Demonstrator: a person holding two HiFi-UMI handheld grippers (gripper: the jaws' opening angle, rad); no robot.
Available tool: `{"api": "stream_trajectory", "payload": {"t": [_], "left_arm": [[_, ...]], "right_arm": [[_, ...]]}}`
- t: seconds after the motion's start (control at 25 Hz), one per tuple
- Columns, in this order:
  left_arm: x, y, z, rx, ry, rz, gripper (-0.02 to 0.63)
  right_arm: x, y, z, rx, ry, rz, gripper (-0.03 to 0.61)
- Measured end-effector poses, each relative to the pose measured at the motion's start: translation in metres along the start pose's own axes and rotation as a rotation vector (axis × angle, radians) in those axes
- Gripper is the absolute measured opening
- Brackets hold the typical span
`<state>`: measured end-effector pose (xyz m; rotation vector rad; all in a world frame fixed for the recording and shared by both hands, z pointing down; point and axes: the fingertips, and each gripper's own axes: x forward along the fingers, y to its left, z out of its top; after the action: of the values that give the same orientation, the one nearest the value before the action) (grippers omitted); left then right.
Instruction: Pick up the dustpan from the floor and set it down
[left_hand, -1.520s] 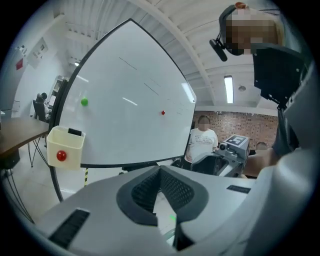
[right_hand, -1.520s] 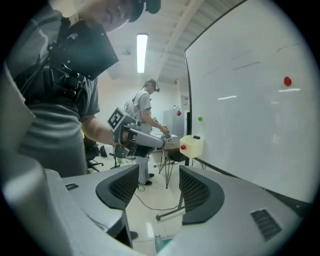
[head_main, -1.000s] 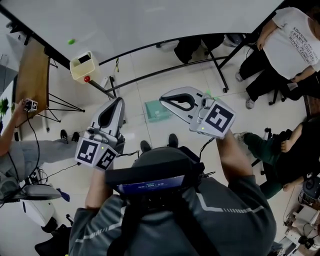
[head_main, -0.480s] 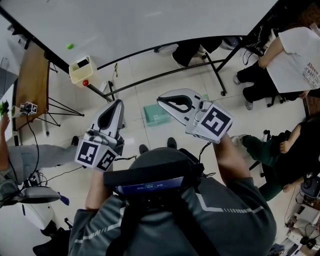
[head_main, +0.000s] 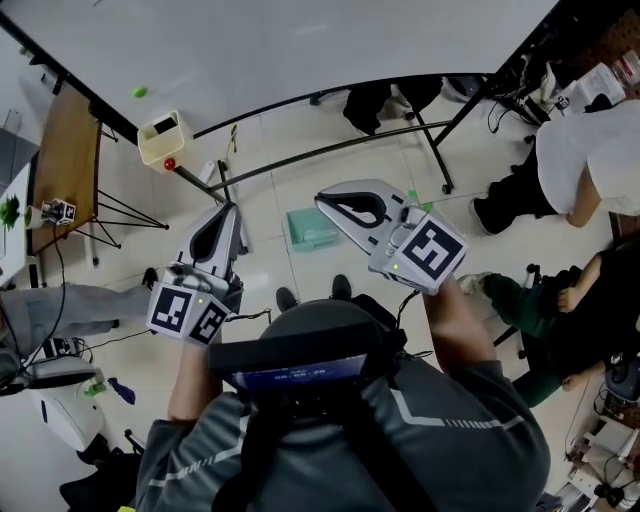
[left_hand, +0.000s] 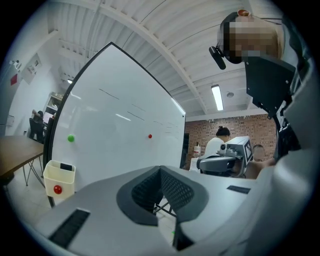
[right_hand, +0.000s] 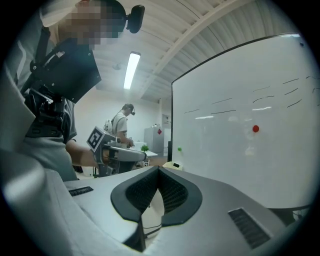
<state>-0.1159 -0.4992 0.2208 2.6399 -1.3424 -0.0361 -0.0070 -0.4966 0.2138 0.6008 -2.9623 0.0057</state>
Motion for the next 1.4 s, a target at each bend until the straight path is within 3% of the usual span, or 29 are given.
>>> {"api": "stream_trajectory", "payload": {"t": [0.36,0.64,0.84,1.08,1.4], "left_arm": [[-0.022,-0.008,-0.030,-0.001,0.020,0.207,0.023],[-0.097,-0.044,-0.032,0.006,0.026,0.242,0.023],[-0.183,-0.066,-0.053,-0.007,0.011,0.215,0.023],[-0.325,-0.095,-0.083,-0.035,0.005,0.138,0.023],[-0.417,-0.168,-0.077,-0.031,-0.032,0.013,0.023]], "right_arm": [[-0.018,-0.015,-0.029,0.035,0.017,0.085,0.014],[-0.038,0.044,-0.015,0.001,-0.023,0.075,0.014],[-0.046,0.127,-0.023,0.023,-0.020,0.021,0.015],[-0.056,0.279,-0.024,-0.014,0.017,-0.070,0.015],[-0.109,0.415,0.004,-0.045,0.012,-0.153,0.014]]}}
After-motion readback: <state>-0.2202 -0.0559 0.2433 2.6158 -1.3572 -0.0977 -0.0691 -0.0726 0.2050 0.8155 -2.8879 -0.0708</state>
